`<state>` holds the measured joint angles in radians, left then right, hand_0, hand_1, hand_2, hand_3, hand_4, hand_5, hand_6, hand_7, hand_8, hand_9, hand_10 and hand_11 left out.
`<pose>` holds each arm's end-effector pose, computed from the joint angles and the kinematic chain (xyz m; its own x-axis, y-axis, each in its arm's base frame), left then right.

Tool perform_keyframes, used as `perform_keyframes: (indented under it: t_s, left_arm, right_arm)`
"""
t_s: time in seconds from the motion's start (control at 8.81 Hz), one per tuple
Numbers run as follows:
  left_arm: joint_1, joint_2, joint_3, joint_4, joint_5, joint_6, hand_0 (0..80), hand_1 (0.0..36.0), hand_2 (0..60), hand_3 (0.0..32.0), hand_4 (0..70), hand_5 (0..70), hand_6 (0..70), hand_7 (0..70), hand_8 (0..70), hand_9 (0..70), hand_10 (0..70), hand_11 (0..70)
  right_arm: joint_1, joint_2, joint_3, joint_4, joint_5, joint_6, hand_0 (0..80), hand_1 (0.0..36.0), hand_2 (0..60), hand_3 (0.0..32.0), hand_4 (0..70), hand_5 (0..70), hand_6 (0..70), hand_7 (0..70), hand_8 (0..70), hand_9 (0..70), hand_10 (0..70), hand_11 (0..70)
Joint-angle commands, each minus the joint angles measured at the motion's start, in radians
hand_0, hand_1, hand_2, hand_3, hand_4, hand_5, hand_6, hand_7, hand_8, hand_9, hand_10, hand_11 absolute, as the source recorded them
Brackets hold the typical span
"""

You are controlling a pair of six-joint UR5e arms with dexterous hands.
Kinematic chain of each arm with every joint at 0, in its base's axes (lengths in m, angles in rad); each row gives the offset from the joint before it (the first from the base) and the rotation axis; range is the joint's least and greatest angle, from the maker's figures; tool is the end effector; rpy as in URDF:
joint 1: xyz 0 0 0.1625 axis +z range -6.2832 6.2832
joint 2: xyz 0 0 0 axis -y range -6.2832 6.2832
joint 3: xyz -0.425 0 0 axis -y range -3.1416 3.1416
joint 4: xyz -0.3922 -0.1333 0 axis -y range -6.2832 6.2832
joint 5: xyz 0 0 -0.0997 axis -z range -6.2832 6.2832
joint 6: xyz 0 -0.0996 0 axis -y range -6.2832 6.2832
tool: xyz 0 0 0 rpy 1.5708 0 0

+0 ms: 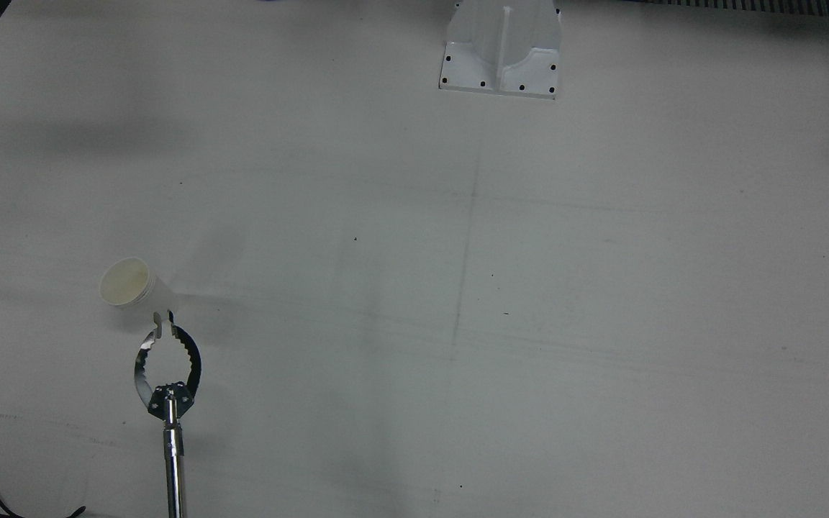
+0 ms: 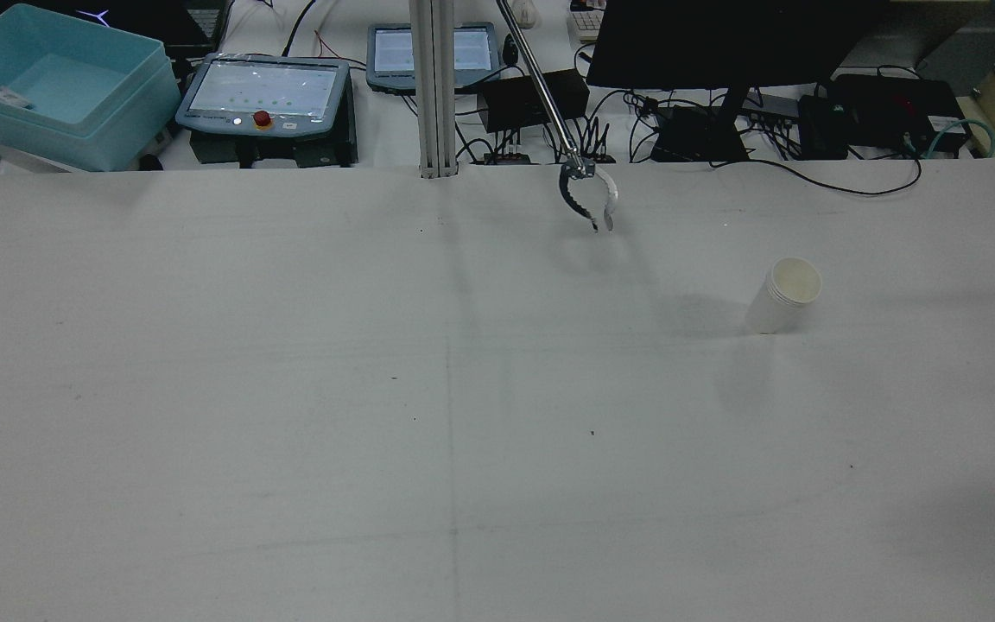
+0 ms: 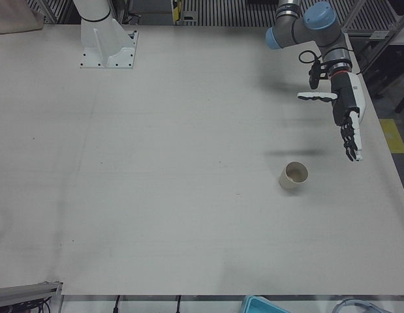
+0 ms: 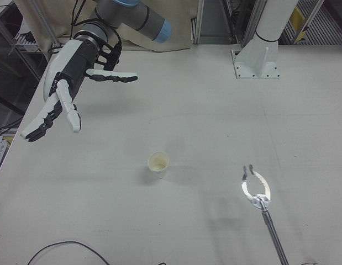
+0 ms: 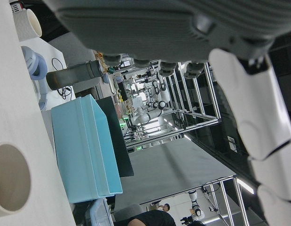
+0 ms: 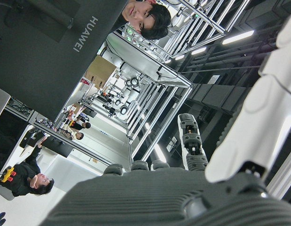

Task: Pour water
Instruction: 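Reach the left hand toward the paper cup beside it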

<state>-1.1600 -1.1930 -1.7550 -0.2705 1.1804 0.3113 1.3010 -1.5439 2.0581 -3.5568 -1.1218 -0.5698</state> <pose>-0.0261 -0.3687 0.7253 -0.9607 0.0012 -0.2776 0.2769 0.0736 -0.9581 0.0497 -0.4828 0.4848 -0.8423 -0.1997 0.5007 -0.5083 -0.0148 -0.8610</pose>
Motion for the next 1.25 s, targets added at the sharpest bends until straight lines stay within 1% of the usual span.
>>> perform_keyframes:
  t_s: [0.0,0.11,0.23,0.34,0.45,0.57,0.68,0.79,0.91,1.02,1.14]
  left_arm:
    - [-0.026,0.004,-0.01,-0.007,0.002,-0.001,48.1,12.5,6.2,10.2,5.2,1.2,0.0,8.9,0.0,0.3,0.0,1.4]
    - [-0.027,0.006,-0.011,-0.01,0.004,-0.001,47.9,12.3,6.2,10.0,5.2,1.6,0.0,9.0,0.0,0.4,0.0,1.2]
    - [-0.027,0.027,-0.011,-0.025,0.004,0.0,48.2,12.8,6.7,12.0,4.9,0.8,0.0,9.0,0.0,0.4,0.1,1.9]
    - [-0.027,0.035,-0.011,-0.033,0.005,0.0,48.4,13.1,7.3,11.2,5.0,1.2,0.0,9.2,0.0,0.4,0.1,2.1]
    - [-0.026,0.035,0.002,-0.048,0.008,0.011,48.5,13.4,8.0,10.8,4.9,1.8,0.0,9.4,0.0,0.4,0.2,2.1]
    - [-0.026,0.035,0.037,-0.091,0.008,0.046,48.2,12.9,7.7,9.6,5.4,2.2,0.0,9.5,0.0,0.5,0.5,2.5]
    - [-0.021,0.035,0.045,-0.104,0.01,0.101,47.6,11.8,6.4,8.6,5.6,1.3,0.0,8.4,0.0,0.2,0.4,2.3]
    - [-0.024,0.033,0.072,-0.136,0.01,0.159,48.0,11.5,3.1,7.8,5.7,0.2,0.0,7.4,0.0,0.0,0.5,2.5]
    - [-0.017,0.015,0.182,-0.172,0.01,0.169,48.0,10.8,0.2,6.0,5.9,0.8,0.0,6.7,0.0,0.0,0.7,2.8]
    - [-0.014,-0.052,0.275,-0.203,0.01,0.163,48.1,10.7,0.0,6.4,6.0,0.9,0.0,6.9,0.0,0.0,0.5,2.5]
    - [-0.012,-0.091,0.317,-0.211,0.018,0.166,48.3,10.8,0.0,7.0,5.8,0.4,0.0,6.7,0.0,0.0,0.4,2.3]
  right_arm:
    - [0.055,-0.001,0.013,-0.007,-0.044,0.001,48.7,6.6,0.0,3.2,11.5,4.8,0.0,0.0,0.0,0.0,0.0,0.0]
    - [0.073,-0.001,0.011,-0.008,-0.062,0.001,48.6,6.5,0.0,3.8,11.2,4.8,0.0,0.0,0.0,0.0,0.0,0.0]
    - [0.084,-0.001,0.011,-0.008,-0.068,0.002,48.7,6.5,0.0,4.8,11.0,5.0,0.0,0.0,0.2,0.0,0.0,0.0]
    - [0.084,-0.002,0.011,-0.008,-0.069,0.004,48.8,6.5,0.0,5.0,10.9,5.2,0.0,0.0,0.2,0.0,0.0,0.0]
    - [0.08,-0.002,0.007,-0.008,-0.069,0.001,48.7,6.4,0.0,4.0,11.1,5.3,0.0,0.0,0.4,0.0,0.0,0.0]
    - [0.069,-0.002,-0.001,-0.008,-0.069,-0.001,48.5,6.2,0.0,2.2,11.8,5.2,0.0,0.0,0.3,0.0,0.0,0.0]
    - [0.048,-0.002,-0.004,-0.008,-0.069,-0.004,48.4,6.3,0.0,2.2,11.9,5.1,0.0,0.0,0.3,0.0,0.0,0.0]
    - [0.053,-0.002,-0.003,-0.01,-0.07,-0.005,48.4,6.3,0.0,2.0,11.9,5.1,0.0,0.0,0.2,0.0,0.0,0.0]
    - [0.072,-0.019,-0.003,-0.01,-0.091,-0.005,48.4,6.2,0.0,1.6,11.9,5.0,0.0,0.0,0.1,0.0,0.0,0.0]
    - [0.095,-0.022,-0.003,-0.01,-0.126,-0.01,48.6,6.5,0.0,1.8,11.9,5.3,0.0,0.0,0.2,0.0,0.0,0.0]
    - [0.098,-0.024,-0.003,-0.01,-0.131,-0.025,48.7,6.7,0.0,2.0,11.9,5.3,0.0,0.0,0.2,0.0,0.0,0.0]
